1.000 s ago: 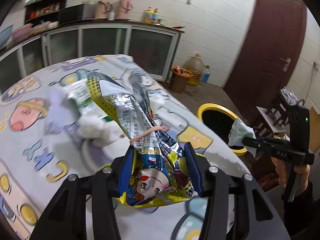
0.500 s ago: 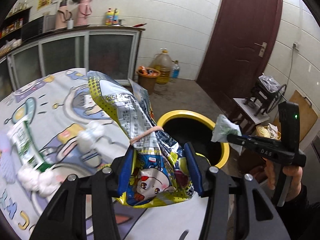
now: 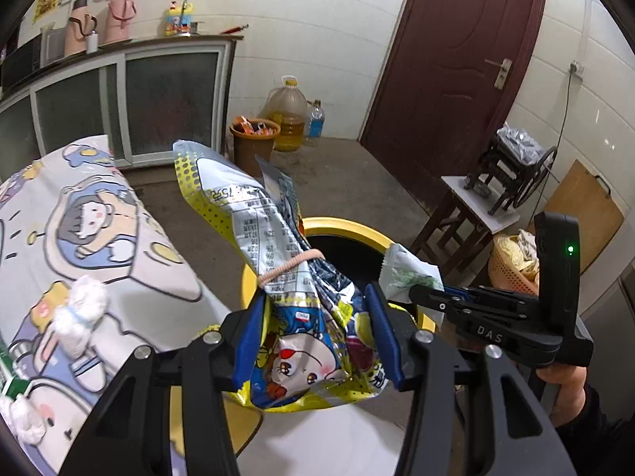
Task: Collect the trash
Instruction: 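Carry the snack bag and wet-wipe pack over the yellow bin, then open both tools to drop the bag and wipe pack into the bin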
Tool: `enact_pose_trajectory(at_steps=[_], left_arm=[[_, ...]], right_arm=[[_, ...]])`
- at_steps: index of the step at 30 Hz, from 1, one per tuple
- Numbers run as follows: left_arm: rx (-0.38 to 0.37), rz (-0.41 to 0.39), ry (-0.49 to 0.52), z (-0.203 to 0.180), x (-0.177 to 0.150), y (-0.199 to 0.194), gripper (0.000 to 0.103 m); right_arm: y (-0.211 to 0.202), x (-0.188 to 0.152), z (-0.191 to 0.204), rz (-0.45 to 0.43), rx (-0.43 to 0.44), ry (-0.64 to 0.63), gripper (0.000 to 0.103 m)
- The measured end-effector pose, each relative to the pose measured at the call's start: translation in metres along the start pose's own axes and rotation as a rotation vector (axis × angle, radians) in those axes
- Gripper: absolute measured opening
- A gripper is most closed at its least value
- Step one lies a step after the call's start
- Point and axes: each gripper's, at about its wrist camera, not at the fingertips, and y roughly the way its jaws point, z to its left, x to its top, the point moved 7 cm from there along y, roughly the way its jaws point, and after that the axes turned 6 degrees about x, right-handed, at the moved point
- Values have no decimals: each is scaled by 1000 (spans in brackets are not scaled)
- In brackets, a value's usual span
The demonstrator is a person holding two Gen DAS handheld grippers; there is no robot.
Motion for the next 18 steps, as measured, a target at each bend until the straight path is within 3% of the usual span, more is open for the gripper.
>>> enact_pose_trajectory(at_steps=[14, 17, 18], left_arm=[[-22, 56, 7, -30, 8, 64, 49], [-26, 70, -14, -32, 6, 73, 51], [-24, 70, -23, -31, 5, 75, 52]], right_arm=[[25, -3, -39, 46, -51, 66, 15], [30, -2, -44, 51, -63, 87, 18], [31, -2, -47, 52, -69, 95, 24]])
